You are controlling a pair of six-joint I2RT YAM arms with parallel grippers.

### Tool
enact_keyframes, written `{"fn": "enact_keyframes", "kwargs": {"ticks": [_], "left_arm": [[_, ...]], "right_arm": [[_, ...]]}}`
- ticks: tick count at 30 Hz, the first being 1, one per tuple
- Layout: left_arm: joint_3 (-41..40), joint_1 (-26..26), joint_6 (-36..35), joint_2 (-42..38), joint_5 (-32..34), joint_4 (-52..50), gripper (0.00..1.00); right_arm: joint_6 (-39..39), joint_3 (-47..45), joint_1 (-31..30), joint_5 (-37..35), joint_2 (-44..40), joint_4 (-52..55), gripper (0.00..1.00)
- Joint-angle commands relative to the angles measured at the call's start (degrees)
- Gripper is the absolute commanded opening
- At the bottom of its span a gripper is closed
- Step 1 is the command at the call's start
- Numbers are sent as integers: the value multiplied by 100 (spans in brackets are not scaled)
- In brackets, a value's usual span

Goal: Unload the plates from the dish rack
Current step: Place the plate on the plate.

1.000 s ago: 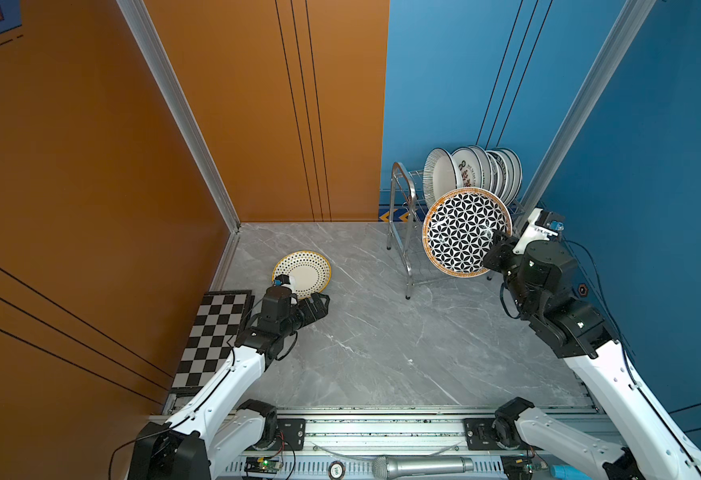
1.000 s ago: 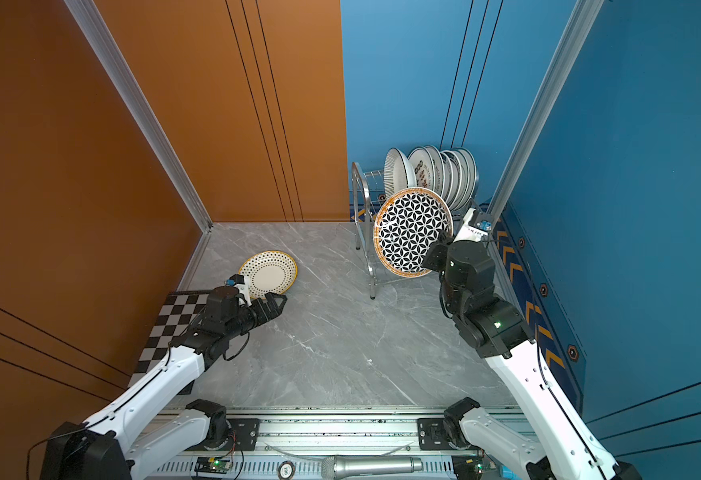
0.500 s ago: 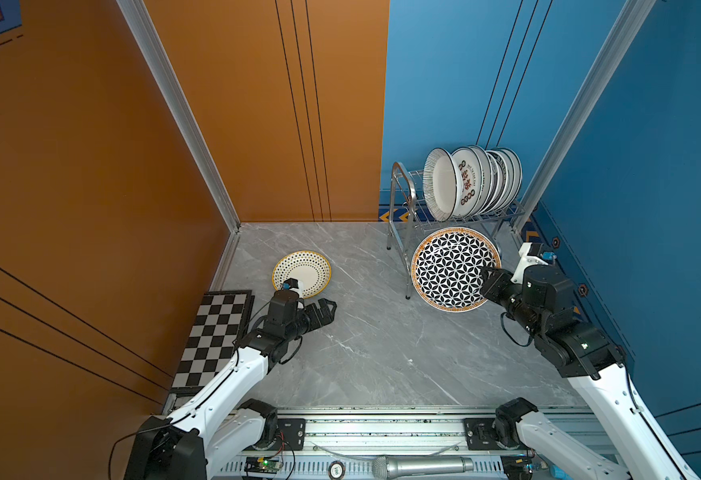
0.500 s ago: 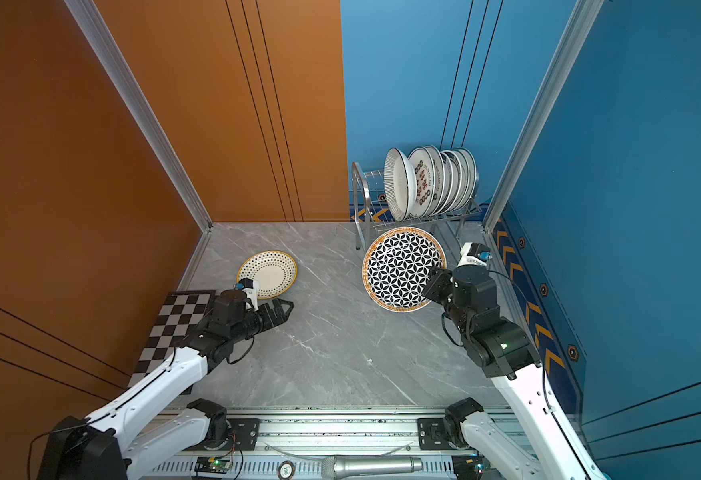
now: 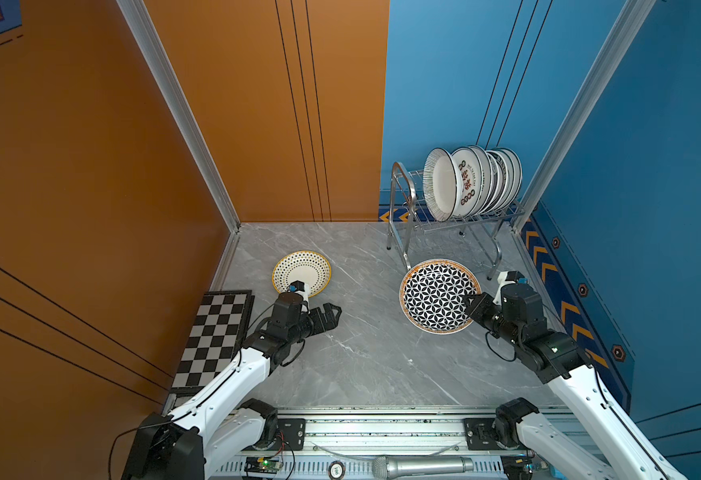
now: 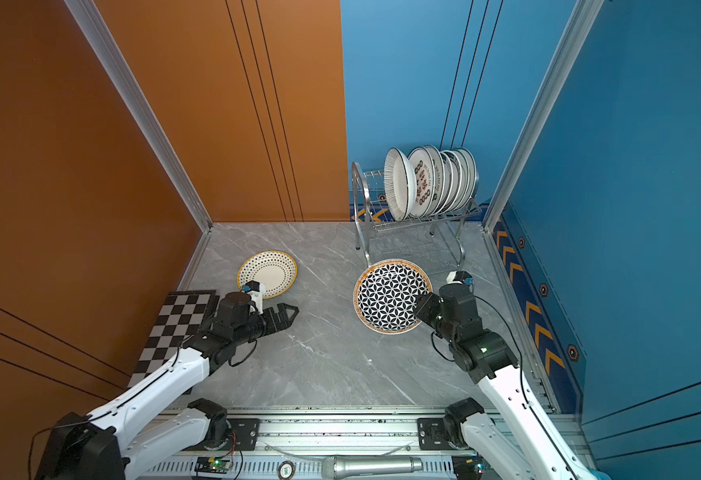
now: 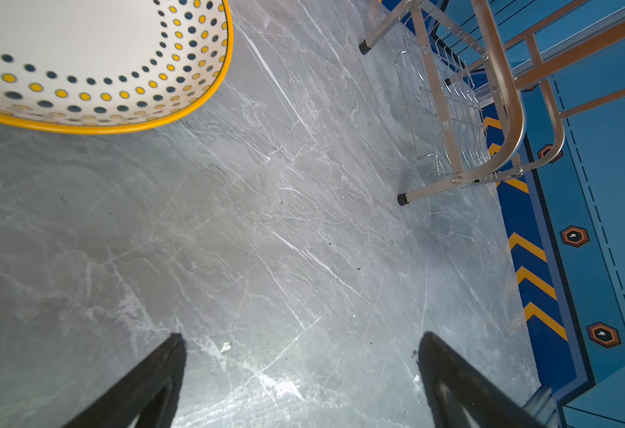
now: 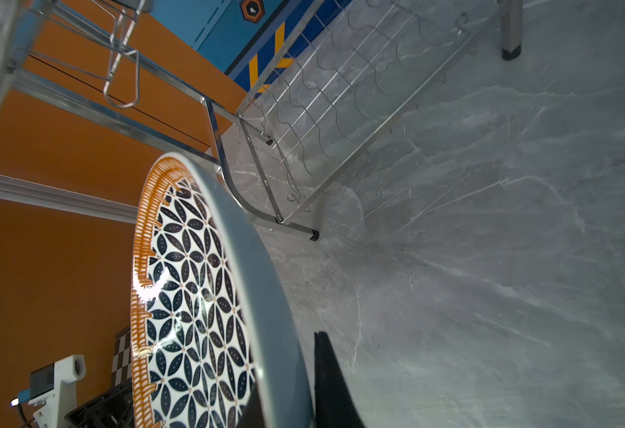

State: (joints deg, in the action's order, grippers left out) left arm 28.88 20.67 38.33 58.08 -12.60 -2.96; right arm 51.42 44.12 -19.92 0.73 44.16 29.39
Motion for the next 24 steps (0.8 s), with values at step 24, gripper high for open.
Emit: {"fn": "enact_keyframes", "kwargs": {"ticks": [24], "left_arm": [[64,509,503,877,-1253,860,94]], "right_arm": [[1056,-845,-1310,470,2764,-3995,0]]}}
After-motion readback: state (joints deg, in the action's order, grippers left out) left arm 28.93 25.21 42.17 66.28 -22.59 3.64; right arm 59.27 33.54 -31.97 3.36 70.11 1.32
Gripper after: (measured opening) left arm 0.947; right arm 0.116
